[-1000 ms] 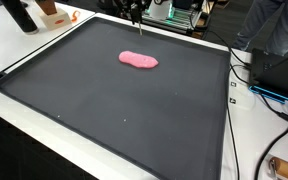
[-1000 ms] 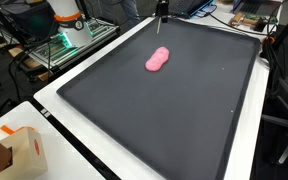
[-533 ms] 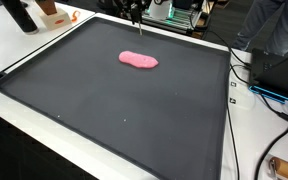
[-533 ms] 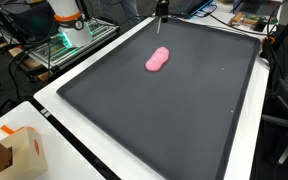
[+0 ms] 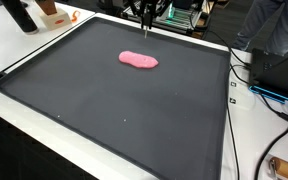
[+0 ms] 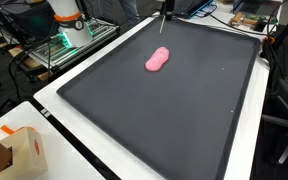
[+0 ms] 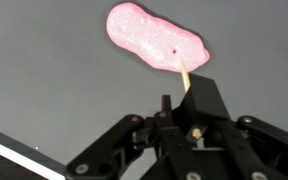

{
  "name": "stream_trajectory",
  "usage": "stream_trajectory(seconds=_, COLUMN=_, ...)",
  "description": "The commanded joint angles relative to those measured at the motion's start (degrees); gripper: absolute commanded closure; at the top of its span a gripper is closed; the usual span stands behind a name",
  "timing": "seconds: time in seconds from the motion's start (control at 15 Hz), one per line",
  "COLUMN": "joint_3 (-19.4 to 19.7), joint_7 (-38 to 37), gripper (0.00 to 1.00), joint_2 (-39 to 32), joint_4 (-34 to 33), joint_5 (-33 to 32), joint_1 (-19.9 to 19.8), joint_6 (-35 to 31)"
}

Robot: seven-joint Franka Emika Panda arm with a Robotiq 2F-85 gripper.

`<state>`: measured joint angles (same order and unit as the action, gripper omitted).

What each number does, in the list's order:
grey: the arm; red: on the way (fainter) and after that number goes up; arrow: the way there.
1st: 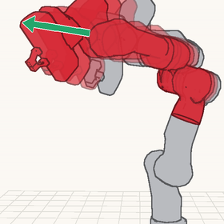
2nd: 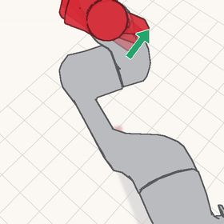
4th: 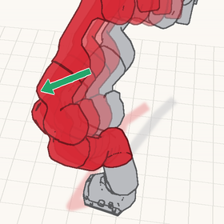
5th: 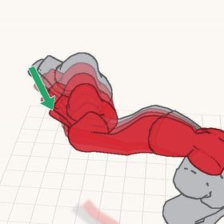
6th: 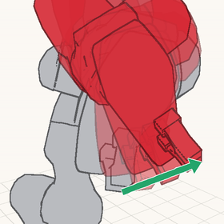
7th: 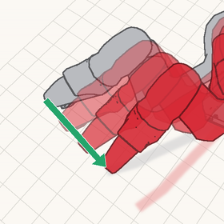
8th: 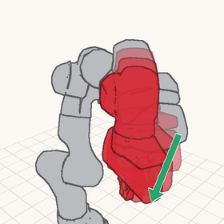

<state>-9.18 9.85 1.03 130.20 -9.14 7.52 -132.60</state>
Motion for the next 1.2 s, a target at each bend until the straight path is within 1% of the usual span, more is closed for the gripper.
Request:
stream_trajectory(seconds=0.0, joint_3=-2.31, joint_7=-12.98, gripper=0.94, joint_2=-3.43, joint_4=-2.65, joint_5=-12.49, joint_1=2.71, joint_6=2.53)
stream_trajectory(seconds=0.27, joint_3=-3.89, joint_7=-23.93, gripper=0.94, joint_2=-8.72, joint_4=-6.38, joint_5=-24.01, joint_1=6.64, joint_6=7.7)
stream_trajectory(seconds=0.47, joint_3=-4.17, joint_7=-29.04, gripper=0.94, joint_2=-13.03, joint_4=-9.71, joint_5=-29.92, joint_1=9.95, joint_6=12.8)
stream_trajectory(seconds=0.8, joint_3=-3.96, joint_7=-35.77, gripper=0.94, joint_2=-19.58, joint_4=-14.82, joint_5=-35.06, joint_1=14.8, joint_6=19.52)
stream_trajectory(seconds=0.93, joint_3=-3.79, joint_7=-37.68, gripper=0.94, joint_2=-21.67, joint_4=-16.6, joint_5=-36.13, joint_1=16.23, joint_6=21.9)
stream_trajectory(seconds=1.13, joint_3=-3.69, joint_7=-39.67, gripper=0.94, joint_2=-24.27, joint_4=-19.03, joint_5=-36.09, joint_1=17.79, joint_6=24.99)
